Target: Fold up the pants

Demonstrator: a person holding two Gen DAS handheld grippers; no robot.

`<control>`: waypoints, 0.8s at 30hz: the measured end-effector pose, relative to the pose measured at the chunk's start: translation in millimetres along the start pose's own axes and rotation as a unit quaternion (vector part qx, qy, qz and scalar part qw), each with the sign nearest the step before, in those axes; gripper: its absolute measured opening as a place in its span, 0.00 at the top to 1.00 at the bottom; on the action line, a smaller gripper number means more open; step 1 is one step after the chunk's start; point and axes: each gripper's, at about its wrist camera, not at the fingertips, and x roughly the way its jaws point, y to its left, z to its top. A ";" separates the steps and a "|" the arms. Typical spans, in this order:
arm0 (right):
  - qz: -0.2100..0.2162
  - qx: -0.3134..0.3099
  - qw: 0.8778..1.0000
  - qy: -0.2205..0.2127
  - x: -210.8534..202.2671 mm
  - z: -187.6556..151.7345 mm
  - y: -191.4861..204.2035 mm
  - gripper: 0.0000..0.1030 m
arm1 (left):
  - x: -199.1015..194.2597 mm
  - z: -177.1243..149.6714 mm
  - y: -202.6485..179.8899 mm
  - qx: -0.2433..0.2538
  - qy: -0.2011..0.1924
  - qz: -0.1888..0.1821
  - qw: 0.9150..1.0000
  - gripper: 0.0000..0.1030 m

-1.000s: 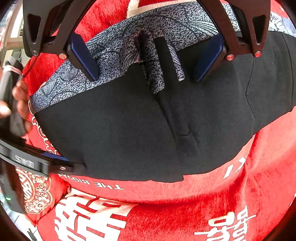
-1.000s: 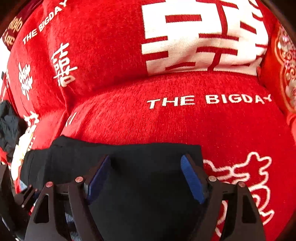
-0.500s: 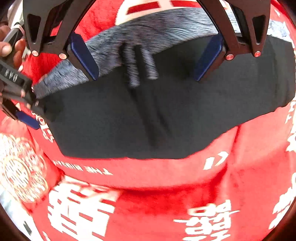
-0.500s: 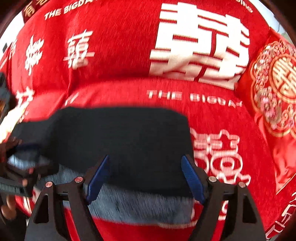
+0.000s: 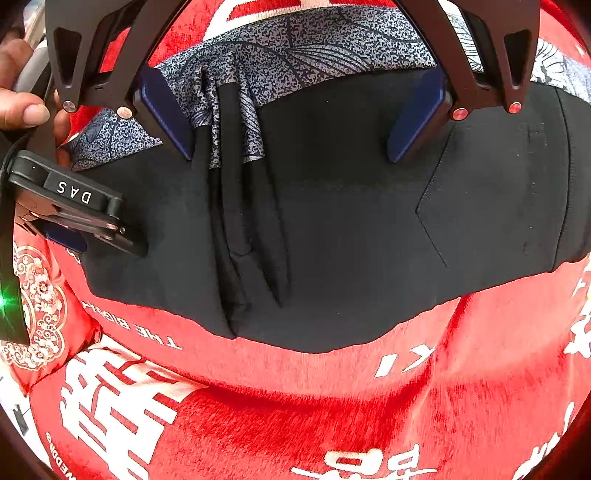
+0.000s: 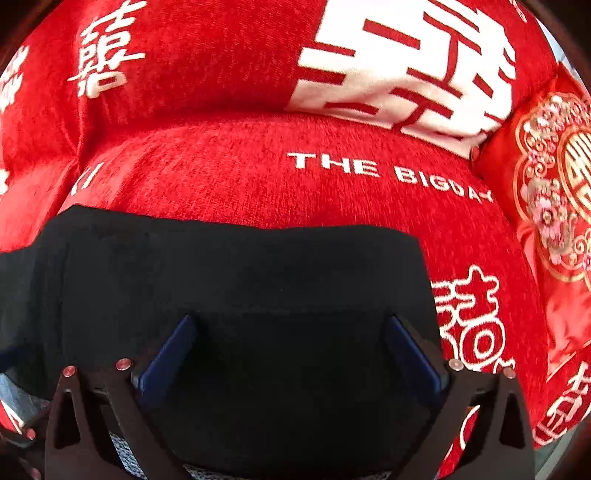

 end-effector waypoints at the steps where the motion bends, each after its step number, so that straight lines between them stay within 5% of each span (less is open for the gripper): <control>1: 0.001 0.000 1.000 0.000 -0.3 0.2 0.1 0.01 | -0.1 0.0 -0.1 -0.001 0.000 0.000 1.000 0.00; 6: 0.000 0.001 1.000 0.003 -8.3 6.8 3.1 0.01 | 0.0 1.3 -0.3 0.001 0.004 -0.004 1.000 0.00; 11: 0.026 -0.030 0.997 -0.062 -45.9 2.9 25.3 0.01 | -13.5 5.0 6.1 -0.014 0.001 -0.019 1.000 0.00; 13: 0.047 -0.039 0.997 -0.045 -42.3 0.5 33.9 0.01 | -22.9 2.4 11.2 -0.018 -0.012 -0.016 1.000 0.00; 16: 0.085 -0.034 0.995 0.046 -5.2 -8.9 41.0 0.01 | -14.1 -3.8 26.5 -0.024 0.014 0.021 0.999 0.00; 17: 0.079 -0.040 0.996 0.010 -8.9 -12.7 43.2 0.00 | -5.9 -7.5 32.2 -0.025 0.034 0.028 0.999 0.00; 24: 0.070 -0.036 0.997 0.008 -4.4 -14.4 46.3 0.00 | -12.3 -15.6 35.9 -0.018 0.015 0.032 0.999 0.00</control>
